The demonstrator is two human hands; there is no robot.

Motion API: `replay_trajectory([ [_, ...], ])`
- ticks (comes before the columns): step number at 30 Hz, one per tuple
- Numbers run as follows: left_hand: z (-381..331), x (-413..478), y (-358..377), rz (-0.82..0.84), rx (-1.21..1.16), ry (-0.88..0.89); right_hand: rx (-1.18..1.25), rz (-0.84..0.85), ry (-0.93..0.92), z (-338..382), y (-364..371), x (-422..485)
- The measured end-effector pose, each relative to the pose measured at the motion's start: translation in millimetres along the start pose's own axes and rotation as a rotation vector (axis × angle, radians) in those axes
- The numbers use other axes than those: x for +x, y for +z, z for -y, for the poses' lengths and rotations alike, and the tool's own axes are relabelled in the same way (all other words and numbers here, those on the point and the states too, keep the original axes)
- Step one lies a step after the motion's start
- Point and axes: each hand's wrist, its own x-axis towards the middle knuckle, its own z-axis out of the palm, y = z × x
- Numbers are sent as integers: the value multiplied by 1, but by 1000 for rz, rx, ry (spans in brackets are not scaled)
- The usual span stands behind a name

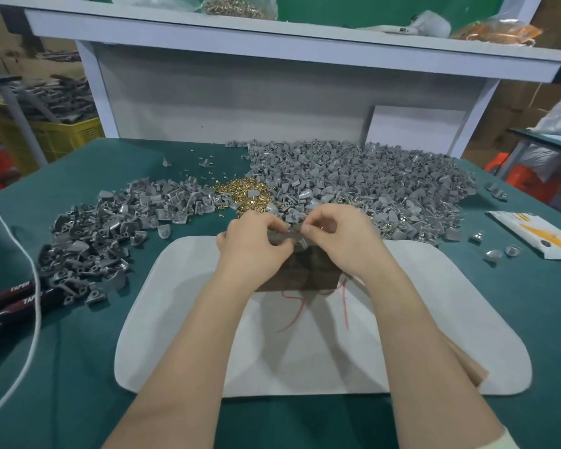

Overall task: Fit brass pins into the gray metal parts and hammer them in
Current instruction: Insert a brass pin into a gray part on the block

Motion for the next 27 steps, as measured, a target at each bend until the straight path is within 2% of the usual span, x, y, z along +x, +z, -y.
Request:
replay_trajectory([
  [3,-1,-1,1,41,42,-9,-94,66,-3,-3,2,-1],
  [11,0,1,7,51,97,-3,-229,80,-53,-1,4,0],
  [22,1,2,9,56,91,-16,-341,28,-35,5,11,-5],
  [27,0,1,9,37,81,0,-297,-26,19,7,16,-8],
])
